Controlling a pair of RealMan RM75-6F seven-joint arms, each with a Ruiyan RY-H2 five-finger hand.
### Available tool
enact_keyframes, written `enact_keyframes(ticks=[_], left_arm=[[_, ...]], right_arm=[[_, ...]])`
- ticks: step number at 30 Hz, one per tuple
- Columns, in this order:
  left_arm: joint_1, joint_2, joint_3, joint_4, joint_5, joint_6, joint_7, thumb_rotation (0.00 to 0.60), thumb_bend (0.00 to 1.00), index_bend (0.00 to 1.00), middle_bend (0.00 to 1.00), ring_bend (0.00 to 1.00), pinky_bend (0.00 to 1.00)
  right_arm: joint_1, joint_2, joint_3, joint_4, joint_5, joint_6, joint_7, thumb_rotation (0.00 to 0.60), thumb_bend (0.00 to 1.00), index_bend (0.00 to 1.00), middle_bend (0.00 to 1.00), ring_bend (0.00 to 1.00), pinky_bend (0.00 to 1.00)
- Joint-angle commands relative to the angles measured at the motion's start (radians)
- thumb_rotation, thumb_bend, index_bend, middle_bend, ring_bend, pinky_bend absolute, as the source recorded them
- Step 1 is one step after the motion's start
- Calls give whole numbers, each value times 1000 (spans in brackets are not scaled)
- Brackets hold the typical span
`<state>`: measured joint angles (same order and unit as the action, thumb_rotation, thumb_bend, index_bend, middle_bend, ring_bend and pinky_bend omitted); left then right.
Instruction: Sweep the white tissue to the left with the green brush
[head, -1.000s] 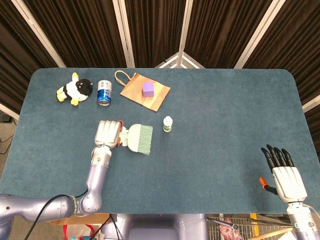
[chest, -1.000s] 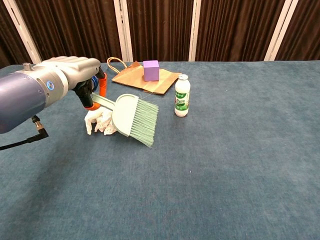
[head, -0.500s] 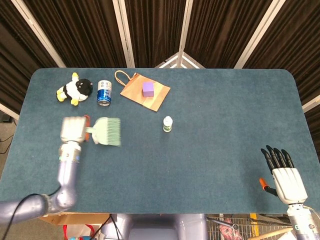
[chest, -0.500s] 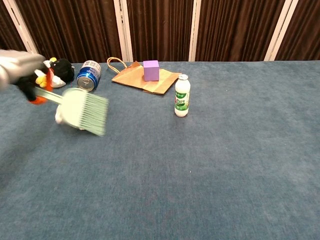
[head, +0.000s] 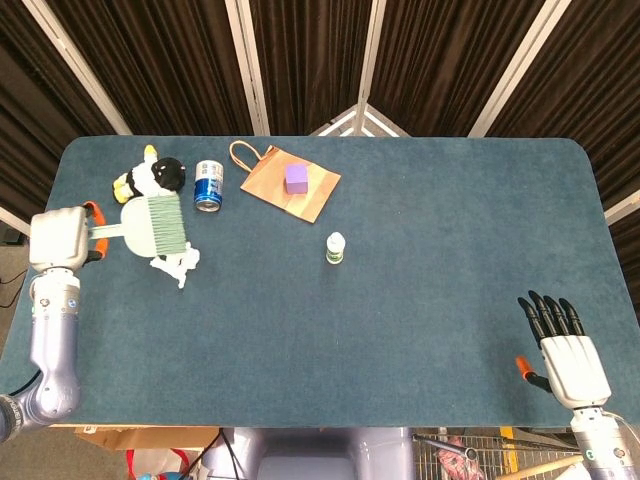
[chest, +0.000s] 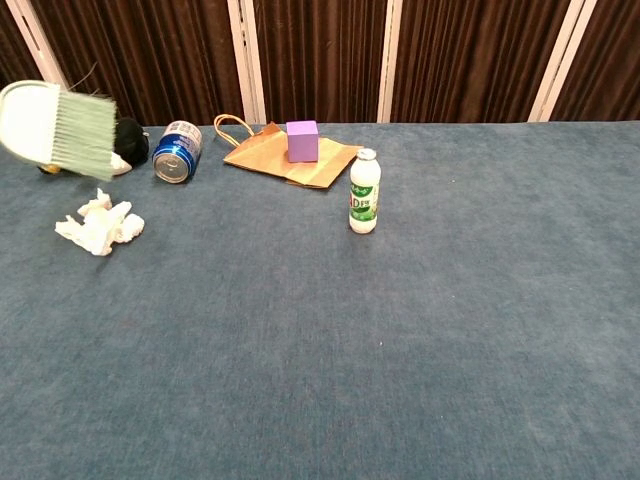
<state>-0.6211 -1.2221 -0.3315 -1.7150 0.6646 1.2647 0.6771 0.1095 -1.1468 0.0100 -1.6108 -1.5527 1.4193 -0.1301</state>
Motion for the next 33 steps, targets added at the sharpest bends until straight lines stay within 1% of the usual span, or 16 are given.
enact_keyframes(ticks=[1, 4, 10, 14, 19, 25, 31, 33], left_arm=[[-16, -28, 2, -29, 19, -4, -7, 600, 716, 768, 1000, 1000, 1000], [-42, -90, 32, -34, 22, -10, 24, 600, 716, 767, 1000, 1000, 1000], [-71, -220, 109, 16, 14, 0, 100, 600, 716, 769, 1000, 1000, 1000], [-62, -249, 142, 51, 18, 10, 109, 600, 716, 770, 1000, 1000, 1000], [-30, -212, 157, 97, 15, 12, 82, 600, 716, 771, 1000, 1000, 1000], [33, -109, 167, 193, -6, -23, -1, 600, 716, 771, 1000, 1000, 1000], [92, -18, 154, 309, -28, -72, -108, 600, 716, 771, 1000, 1000, 1000], [112, 10, 133, 338, -38, -89, -167, 600, 716, 771, 1000, 1000, 1000]], right_arm=[[2, -2, 0, 1, 1, -4, 0, 600, 323, 0, 0, 0, 0], [4, -2, 2, 2, 3, -6, 2, 600, 323, 0, 0, 0, 0], [1, 0, 3, 3, 8, -4, 8, 600, 323, 0, 0, 0, 0], [-2, 4, 2, 2, 8, 0, 10, 600, 323, 0, 0, 0, 0], [-6, 7, 0, 0, 10, 4, 7, 600, 322, 0, 0, 0, 0], [-12, 8, -1, -3, 10, 11, -1, 600, 322, 0, 0, 0, 0], [-12, 5, -2, -8, 10, 10, -13, 600, 323, 0, 0, 0, 0], [-11, 3, -4, -9, 7, 8, -21, 600, 322, 0, 0, 0, 0]])
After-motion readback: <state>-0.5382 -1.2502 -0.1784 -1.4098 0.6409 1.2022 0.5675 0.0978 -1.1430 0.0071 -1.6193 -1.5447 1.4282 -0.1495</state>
